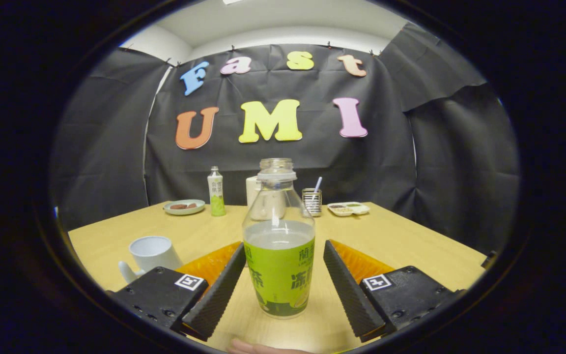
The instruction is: Take the bottle from table, then pour the juice into the cup, finally place the bottle on the coaster
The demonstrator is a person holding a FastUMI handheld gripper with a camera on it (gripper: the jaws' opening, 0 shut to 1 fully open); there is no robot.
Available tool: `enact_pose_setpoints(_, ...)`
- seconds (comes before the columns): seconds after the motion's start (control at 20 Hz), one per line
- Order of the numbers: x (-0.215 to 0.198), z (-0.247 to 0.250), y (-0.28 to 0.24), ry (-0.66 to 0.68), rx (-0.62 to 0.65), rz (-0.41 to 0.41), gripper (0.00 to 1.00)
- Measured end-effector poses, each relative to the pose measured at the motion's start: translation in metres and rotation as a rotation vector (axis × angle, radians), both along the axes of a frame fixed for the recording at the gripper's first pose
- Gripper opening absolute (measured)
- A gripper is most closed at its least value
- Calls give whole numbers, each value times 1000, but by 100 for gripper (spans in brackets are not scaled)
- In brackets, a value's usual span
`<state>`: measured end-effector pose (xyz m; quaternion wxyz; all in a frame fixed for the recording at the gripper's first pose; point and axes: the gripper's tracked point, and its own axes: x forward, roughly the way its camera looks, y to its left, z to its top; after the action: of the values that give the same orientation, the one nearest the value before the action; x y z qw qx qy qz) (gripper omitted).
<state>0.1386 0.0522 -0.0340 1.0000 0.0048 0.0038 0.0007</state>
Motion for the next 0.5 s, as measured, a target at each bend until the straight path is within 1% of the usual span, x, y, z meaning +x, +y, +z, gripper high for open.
enact_pose_setpoints(0.4,12,6,-3,-26,-35,-36,100)
enact_pose_setpoints(0.5,11,6,-5,-18,-40,-54,90)
